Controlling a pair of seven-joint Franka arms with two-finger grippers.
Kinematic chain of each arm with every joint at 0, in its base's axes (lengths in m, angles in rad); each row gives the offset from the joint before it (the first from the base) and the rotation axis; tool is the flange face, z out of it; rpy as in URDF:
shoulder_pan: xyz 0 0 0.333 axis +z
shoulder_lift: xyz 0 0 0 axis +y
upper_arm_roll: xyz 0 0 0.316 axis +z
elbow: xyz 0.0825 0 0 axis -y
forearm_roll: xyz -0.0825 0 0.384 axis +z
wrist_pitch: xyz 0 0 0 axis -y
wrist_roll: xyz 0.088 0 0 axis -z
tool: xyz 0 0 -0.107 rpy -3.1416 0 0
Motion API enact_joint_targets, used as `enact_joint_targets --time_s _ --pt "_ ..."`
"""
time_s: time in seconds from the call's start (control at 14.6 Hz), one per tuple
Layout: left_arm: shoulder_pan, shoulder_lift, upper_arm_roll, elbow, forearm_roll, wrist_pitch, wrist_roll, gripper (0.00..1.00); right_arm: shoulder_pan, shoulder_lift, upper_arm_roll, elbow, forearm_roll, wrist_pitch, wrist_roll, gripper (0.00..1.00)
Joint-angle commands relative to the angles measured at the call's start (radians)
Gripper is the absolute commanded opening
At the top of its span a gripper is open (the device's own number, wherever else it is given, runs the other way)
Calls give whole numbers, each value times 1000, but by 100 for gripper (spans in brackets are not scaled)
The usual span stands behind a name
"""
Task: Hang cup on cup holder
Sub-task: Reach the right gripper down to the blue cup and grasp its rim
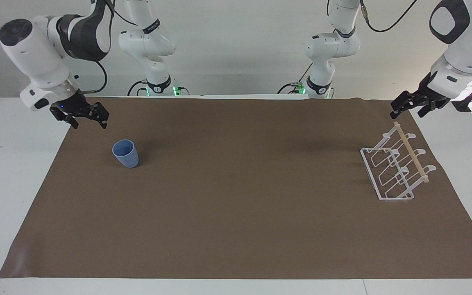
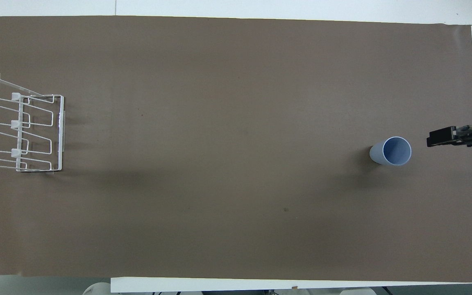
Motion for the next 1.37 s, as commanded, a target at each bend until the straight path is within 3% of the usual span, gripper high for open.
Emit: enact_joint_targets --time_s 0.0,0.14,0.48,0.61,0.89,0.96,1.3 --pt "9 -5 -7 3 18 -14 5 100 -6 -33 4 -146 6 137 -60 100" --pt "9 -5 -7 3 18 -14 4 100 -6 -7 4 -200 6 195 -65 100" --pt "9 -5 -7 3 18 -14 5 100 -15 121 4 -216 7 291 -103 96" --pt "9 -5 -7 3 18 -14 4 100 -14 128 4 -216 7 302 -145 78" --pt "9 -5 -7 3 18 -14 5 100 -4 129 4 -216 6 305 -135 10" --pt "9 -5 -7 3 18 -14 4 100 -3 131 4 -216 6 305 -135 0" --pt "-26 -7 -20 3 17 -14 4 100 -3 134 4 -208 6 298 -135 0"
